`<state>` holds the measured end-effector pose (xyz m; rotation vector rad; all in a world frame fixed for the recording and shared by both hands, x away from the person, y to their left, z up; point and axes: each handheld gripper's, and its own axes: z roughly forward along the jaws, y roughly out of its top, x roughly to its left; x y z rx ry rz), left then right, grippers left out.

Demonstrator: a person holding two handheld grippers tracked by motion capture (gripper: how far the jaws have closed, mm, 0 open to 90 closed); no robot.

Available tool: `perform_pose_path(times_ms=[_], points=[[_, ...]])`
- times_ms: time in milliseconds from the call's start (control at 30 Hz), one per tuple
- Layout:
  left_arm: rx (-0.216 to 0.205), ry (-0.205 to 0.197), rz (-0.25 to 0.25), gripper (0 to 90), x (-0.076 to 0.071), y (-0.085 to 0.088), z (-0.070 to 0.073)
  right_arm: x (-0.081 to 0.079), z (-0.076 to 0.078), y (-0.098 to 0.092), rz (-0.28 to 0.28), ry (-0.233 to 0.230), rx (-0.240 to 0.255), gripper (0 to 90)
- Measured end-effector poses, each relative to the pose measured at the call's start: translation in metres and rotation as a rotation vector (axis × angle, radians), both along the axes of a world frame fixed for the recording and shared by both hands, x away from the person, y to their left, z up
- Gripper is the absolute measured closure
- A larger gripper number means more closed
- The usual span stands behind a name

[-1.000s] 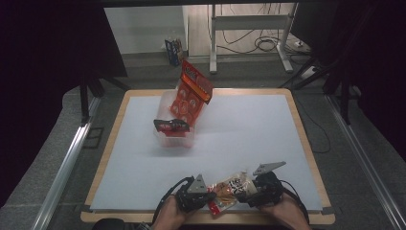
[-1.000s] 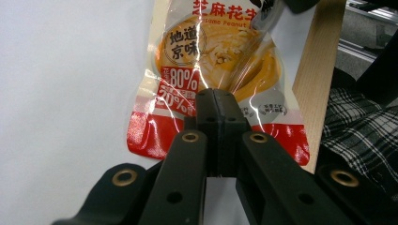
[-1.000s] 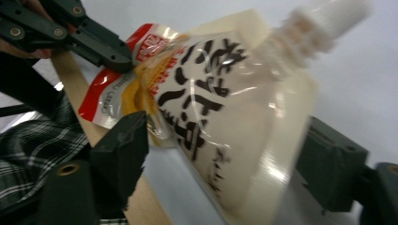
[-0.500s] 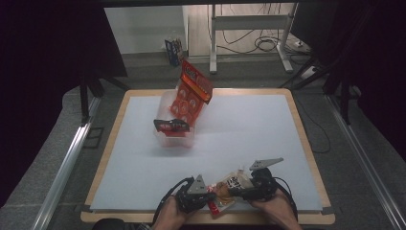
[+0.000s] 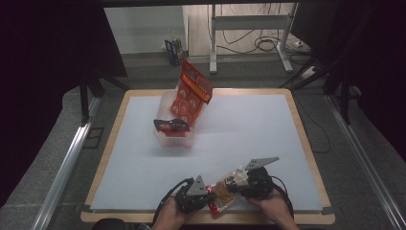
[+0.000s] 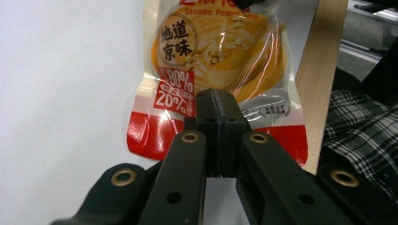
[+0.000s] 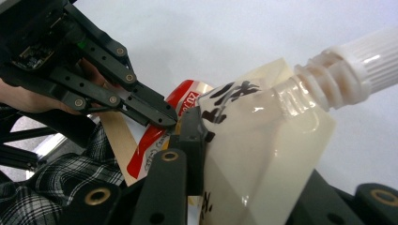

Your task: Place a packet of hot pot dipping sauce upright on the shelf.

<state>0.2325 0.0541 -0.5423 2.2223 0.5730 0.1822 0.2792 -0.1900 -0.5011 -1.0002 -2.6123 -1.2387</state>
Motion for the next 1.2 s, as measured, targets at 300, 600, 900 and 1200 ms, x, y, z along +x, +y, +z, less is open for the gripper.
perform_pose_path(times_ms=[300,600,900,1200], points=[[-0.021,0.008,0.016,82.2,0.000,0.008,0.004,0.003,0.008,0.000,0.003,0.032,0.065,79.5],[-0.053,0.036,0.067,55.1,0.004,0.013,0.006,0.004,0.026,-0.003,0.007,-0.032,0.067,83.9],[-0.100,0.023,0.122,26.4,0.006,0.027,0.013,0.015,0.050,-0.008,-0.014,-0.122,0.048,86.1],[-0.073,0.016,0.112,7.7,0.003,0.033,0.015,0.026,0.066,-0.006,-0.016,-0.167,0.037,86.6]])
